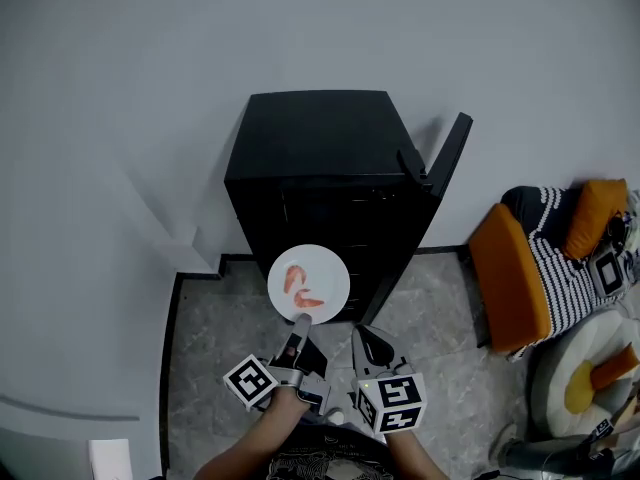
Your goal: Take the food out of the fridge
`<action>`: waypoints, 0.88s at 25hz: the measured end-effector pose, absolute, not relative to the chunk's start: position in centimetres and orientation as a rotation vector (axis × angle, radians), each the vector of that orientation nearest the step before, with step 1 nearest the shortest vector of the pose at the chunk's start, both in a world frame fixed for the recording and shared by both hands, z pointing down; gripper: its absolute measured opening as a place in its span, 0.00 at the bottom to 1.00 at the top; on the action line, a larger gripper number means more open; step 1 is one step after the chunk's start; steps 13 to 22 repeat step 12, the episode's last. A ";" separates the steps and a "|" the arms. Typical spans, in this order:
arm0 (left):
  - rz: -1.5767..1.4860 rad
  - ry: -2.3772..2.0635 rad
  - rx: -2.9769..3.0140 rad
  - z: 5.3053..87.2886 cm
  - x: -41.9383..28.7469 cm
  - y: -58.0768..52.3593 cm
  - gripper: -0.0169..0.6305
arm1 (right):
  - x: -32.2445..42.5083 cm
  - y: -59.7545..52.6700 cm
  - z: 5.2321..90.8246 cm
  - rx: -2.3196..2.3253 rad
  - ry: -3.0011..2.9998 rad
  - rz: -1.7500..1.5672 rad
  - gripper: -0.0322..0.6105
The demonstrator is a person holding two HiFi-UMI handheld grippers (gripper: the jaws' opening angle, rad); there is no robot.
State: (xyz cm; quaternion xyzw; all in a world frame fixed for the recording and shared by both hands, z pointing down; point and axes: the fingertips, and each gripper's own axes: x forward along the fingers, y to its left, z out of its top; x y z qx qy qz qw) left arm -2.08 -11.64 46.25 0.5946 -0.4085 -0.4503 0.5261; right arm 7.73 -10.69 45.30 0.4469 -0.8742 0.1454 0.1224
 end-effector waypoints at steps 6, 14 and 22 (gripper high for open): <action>-1.075 -0.979 1.434 45.9 -1.6 -11.8 0.06 | 8.1 -10.9 45.0 1.310 -2.556 0.418 0.08; -1.074 -0.981 1.424 46.0 -1.3 -12.0 0.06 | 8.4 -11.0 45.0 1.309 -2.559 0.426 0.08; -1.074 -0.981 1.424 46.0 -1.3 -12.0 0.06 | 8.4 -11.0 45.0 1.309 -2.559 0.426 0.08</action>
